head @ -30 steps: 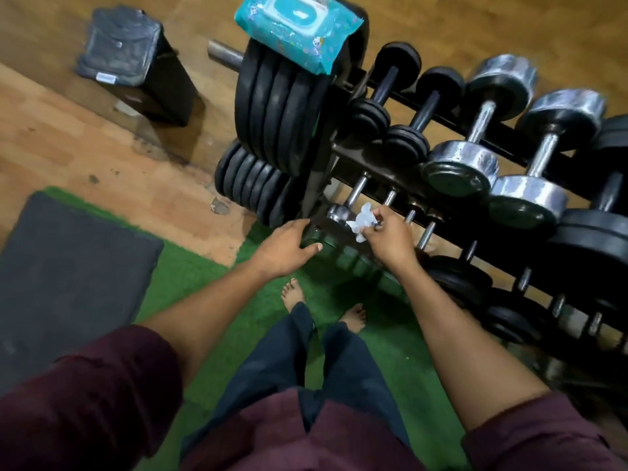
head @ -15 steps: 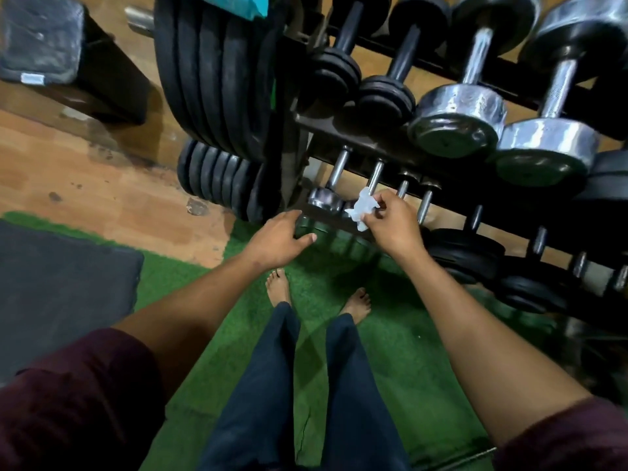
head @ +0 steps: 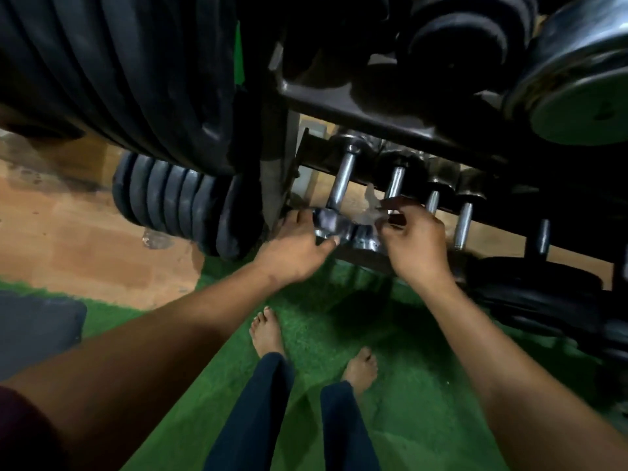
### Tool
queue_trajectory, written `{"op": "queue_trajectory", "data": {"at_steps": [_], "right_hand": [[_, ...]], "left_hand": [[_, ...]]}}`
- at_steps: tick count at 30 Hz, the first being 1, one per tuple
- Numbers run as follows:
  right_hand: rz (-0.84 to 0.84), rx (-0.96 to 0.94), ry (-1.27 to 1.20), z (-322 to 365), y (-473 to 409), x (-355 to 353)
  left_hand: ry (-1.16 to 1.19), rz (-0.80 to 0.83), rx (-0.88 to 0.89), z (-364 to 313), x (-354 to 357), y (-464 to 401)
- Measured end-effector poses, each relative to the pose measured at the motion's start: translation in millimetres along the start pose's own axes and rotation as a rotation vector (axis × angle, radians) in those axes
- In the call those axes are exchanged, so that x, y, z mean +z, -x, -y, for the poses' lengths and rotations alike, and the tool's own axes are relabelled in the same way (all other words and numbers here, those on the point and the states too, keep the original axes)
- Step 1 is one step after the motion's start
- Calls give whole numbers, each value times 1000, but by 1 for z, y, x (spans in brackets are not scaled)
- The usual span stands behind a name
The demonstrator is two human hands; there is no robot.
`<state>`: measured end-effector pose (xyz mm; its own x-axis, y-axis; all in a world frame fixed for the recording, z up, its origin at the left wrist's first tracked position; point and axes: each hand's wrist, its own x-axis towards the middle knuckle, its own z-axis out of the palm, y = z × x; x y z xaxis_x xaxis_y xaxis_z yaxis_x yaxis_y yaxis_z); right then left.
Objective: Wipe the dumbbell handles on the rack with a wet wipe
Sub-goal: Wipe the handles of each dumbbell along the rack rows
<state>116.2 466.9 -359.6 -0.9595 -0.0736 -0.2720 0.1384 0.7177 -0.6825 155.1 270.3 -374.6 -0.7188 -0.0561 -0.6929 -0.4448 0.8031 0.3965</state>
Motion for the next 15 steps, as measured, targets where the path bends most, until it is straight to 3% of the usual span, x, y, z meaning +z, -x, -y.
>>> {"op": "queue_trajectory", "data": {"at_steps": [4, 10, 15], "right_hand": [[31, -133, -13, -15, -35, 28], [123, -307, 60, -26, -79, 60], [231, -396, 103, -39, -93, 76]], "left_hand": [[19, 15, -136, -6, 25, -30], [203, -167, -215, -14, 57, -45], [163, -65, -264, -17, 49, -59]]}}
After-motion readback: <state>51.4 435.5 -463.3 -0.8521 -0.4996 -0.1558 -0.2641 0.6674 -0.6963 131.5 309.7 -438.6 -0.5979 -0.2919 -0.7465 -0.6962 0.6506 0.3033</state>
